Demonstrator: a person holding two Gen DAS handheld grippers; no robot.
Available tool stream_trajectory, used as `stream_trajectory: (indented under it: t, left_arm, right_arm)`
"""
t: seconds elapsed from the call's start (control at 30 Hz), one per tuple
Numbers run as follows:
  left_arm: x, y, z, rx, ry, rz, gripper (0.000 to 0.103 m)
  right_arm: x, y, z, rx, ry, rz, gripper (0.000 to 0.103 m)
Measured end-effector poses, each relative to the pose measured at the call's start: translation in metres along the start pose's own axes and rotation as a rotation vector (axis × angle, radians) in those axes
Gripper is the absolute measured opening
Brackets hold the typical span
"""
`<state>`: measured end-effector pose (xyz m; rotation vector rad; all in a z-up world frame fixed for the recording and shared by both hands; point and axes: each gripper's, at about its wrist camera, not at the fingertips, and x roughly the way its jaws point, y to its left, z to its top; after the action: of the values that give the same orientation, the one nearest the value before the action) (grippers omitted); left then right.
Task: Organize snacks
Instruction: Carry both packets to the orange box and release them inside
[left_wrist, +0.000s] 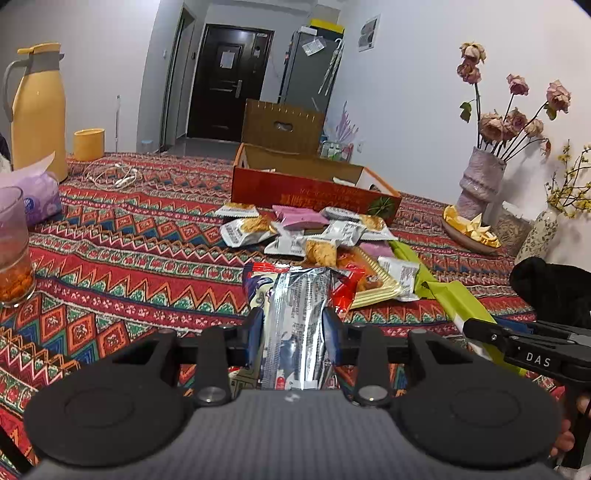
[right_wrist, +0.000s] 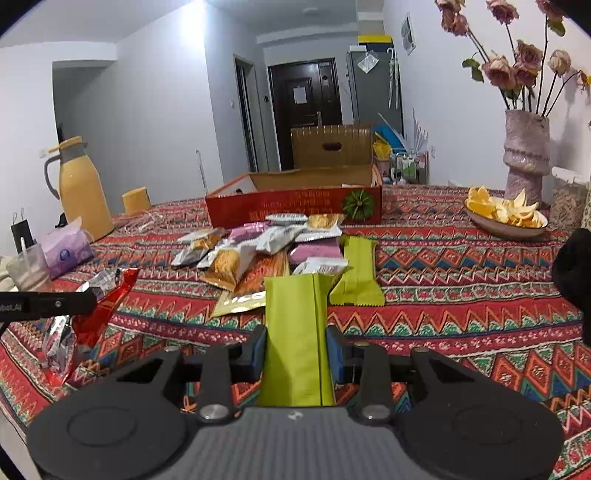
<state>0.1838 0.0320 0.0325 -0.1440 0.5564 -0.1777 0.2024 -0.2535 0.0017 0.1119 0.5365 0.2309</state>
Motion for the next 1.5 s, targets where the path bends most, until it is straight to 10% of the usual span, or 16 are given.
stream_trajectory:
  t: [0.43,0.77,1.2,1.5]
  left_arm:
    - [0.059,0.011,0.127,0.018,-0.099,-0.046,0.035]
    - [0.221,0.023,0.268,0.029,-0.098,0.021,0.034]
    - [0.380,0.018,0.242,0.122,0.086,0.170,0.038]
    - [0.346,0.028,0.253,0.079,0.083,0.117,0.063]
  right_arm:
    - [0.026,-0.041,0.112,-0.006,-0.118,0.098,0.033]
    - [0.189,-0.084,0.247,0.012,-0.073,0.034,0.033]
    - [0.367,-0.089,0.237,-0.095,0.146,-0.199,0.034]
    - [0.341,-0.076,0.245,-0.153,0.041,-0.204,0.081]
